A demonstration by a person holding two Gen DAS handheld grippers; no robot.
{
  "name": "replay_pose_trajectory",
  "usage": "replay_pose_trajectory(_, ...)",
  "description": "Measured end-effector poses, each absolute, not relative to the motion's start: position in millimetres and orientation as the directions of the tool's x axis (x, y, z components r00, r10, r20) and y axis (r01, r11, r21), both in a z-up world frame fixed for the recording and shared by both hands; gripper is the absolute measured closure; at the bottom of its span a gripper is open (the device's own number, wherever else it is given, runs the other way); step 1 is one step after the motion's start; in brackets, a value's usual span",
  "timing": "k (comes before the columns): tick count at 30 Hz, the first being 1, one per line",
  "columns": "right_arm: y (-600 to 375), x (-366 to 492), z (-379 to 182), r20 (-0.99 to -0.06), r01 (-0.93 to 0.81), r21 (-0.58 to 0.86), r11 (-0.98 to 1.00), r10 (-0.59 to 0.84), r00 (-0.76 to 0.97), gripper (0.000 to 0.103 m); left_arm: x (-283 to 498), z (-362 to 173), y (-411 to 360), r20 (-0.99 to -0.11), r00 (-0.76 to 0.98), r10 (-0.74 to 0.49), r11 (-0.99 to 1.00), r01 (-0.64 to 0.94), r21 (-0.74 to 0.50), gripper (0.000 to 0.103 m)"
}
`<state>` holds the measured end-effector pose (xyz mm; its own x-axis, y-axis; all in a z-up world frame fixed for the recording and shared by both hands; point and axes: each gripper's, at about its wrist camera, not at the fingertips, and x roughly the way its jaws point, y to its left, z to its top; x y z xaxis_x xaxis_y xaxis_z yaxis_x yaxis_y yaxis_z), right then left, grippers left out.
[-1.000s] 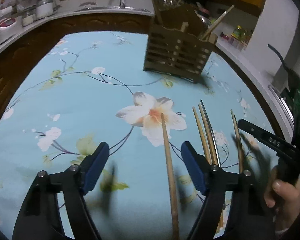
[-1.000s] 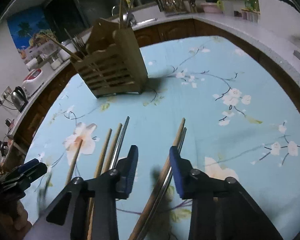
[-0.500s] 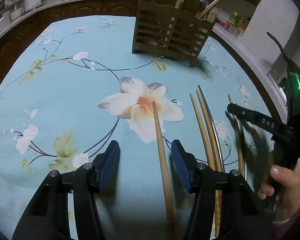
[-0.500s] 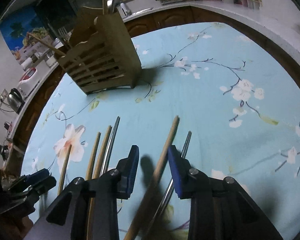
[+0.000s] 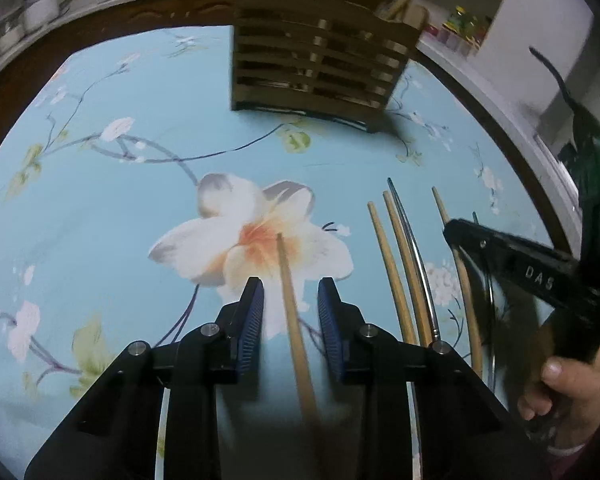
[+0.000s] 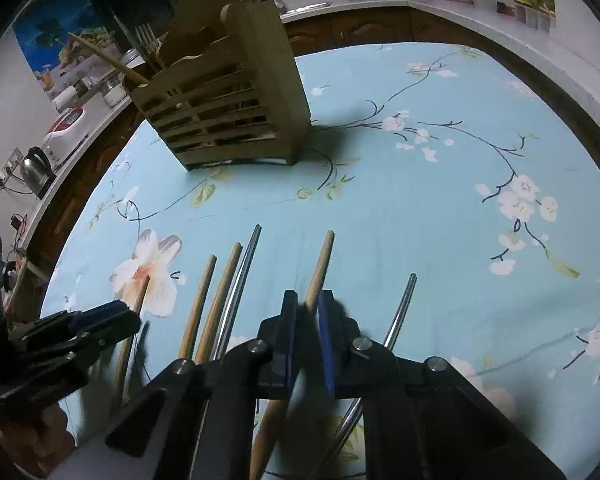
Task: Organize utensils
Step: 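Grasp a wooden chopstick with the right tool while the left tool grasps another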
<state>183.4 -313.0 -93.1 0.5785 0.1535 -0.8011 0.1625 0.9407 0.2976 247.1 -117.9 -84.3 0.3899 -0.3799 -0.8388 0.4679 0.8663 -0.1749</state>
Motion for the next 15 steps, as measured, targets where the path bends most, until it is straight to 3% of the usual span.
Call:
replay_pose_trajectory(2, -315.7, 186.8, -94.2, -0.796, 0.174, 0.312, 0.934, 0.158, 0.584, 0.092, 249.4, -84.4, -121.5, -0.844, 0.382, -0.376, 0.864, 0.474, -0.171, 0.077)
replay_pose_trajectory(7, -314.6, 195.6, -96.2, -0.789, 0.175, 0.322, 0.931, 0.162, 0.592, 0.091, 252.2, -85.9, -121.8, -0.849, 0.377, -0.371, 0.856, 0.492, -0.156, 0.095)
replay_pose_trajectory(15, -313.8, 195.4, -96.3, -0.784, 0.192, 0.340, 0.921, 0.165, 0.598, 0.096, 258.4, -86.2, -119.9, -0.843, 0.362, -0.397, 0.850, 0.492, -0.189, 0.098)
